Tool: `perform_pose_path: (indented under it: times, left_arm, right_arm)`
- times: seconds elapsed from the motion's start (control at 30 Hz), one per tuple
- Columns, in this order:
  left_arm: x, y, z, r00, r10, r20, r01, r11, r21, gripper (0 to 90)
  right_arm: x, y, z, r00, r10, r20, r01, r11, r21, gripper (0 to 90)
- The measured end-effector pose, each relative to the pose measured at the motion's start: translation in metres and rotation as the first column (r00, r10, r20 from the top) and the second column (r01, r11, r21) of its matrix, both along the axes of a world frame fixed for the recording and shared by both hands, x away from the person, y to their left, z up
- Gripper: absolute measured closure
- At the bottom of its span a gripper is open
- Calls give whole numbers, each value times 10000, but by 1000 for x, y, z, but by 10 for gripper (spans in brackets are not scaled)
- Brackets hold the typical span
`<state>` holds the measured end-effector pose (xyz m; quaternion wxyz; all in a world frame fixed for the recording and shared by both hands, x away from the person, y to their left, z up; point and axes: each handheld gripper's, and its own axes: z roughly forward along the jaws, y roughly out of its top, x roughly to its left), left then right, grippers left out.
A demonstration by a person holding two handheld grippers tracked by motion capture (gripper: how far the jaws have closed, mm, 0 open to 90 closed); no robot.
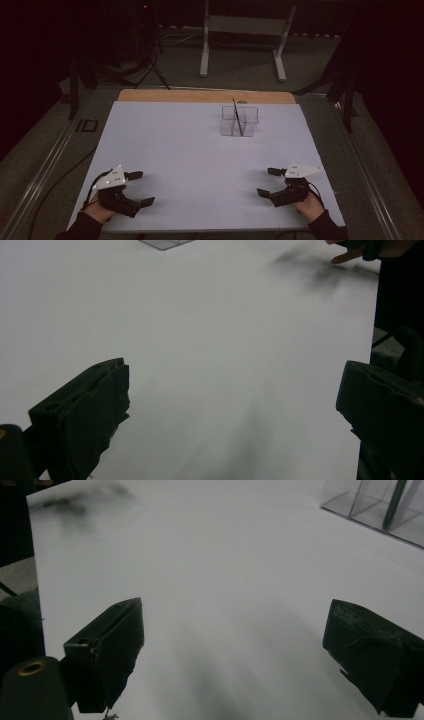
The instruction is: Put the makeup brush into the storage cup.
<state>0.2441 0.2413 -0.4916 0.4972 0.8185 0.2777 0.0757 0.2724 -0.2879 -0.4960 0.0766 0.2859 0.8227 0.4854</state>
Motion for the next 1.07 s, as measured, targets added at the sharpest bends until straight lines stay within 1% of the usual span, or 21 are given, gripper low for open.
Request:
perform_pose_path:
  times: [0.03, 0.13, 0.17, 0.27, 0.43, 0.47, 0.5, 0.53, 0.57, 0.63, 0.73, 0.87, 1.07]
  left_arm:
    - [-1, 1, -1, 10000, 13, 10, -13, 10000, -27, 20]
    - [-1, 1, -2, 10000, 74, 19, -74, 9999, -76, 20]
    - [0, 2, -2, 9997, 243, -4, -243, 9996, -124, 20]
    - [0, 2, -3, 9998, 207, -27, -208, 9995, -235, 20]
    - [-2, 3, -4, 9996, 265, -34, -265, 9995, -154, 20]
    - [-2, 3, -5, 9996, 265, -71, -266, 9994, -207, 20]
    - [-2, 4, -6, 9996, 245, -104, -248, 9994, -239, 20]
    - [-2, 4, -6, 9996, 245, -104, -248, 9994, -239, 19]
    - [-2, 3, -7, 9997, 215, -144, -218, 9995, -228, 19]
    - [-3, 2, -7, 9998, 173, -131, -175, 9998, -139, 20]
    - [-3, 1, -7, 9998, 161, -125, -163, 9998, -124, 20]
    - [-3, 0, -8, 9998, 146, -159, -148, 9998, -160, 19]
    - [-3, 0, -8, 9997, 143, -192, -147, 9996, -235, 20]
  right_arm:
    - [0, -1, -1, 10000, -35, -72, 35, 10000, -24, 97]
    - [0, -2, -1, 10000, -71, -52, 71, 9999, -84, 97]
    - [1, -3, -1, 9998, -187, -60, 187, 9998, -54, 97]
    - [1, -3, -1, 9998, -210, -46, 210, 9998, -32, 97]
    - [1, 0, -1, 9999, -122, 50, 123, 9996, -268, 97]
    - [1, 0, -1, 9999, -122, 50, 123, 9996, -268, 97]
    - [1, 1, -2, 9999, -92, 100, 95, 9993, -374, 97]
    - [1, 1, -2, 9999, -92, 100, 95, 9993, -374, 97]
    - [1, 2, -2, 9999, -30, 118, 36, 9988, -480, 97]
    - [1, 2, -3, 10000, -1, 99, 6, 9987, -511, 97]
    - [1, 2, -2, 9999, -65, 89, 69, 9989, -474, 97]
    - [2, 1, -3, 9999, -104, 76, 107, 9991, -411, 97]
    - [2, 2, -4, 10000, -85, 23, 86, 9987, -493, 97]
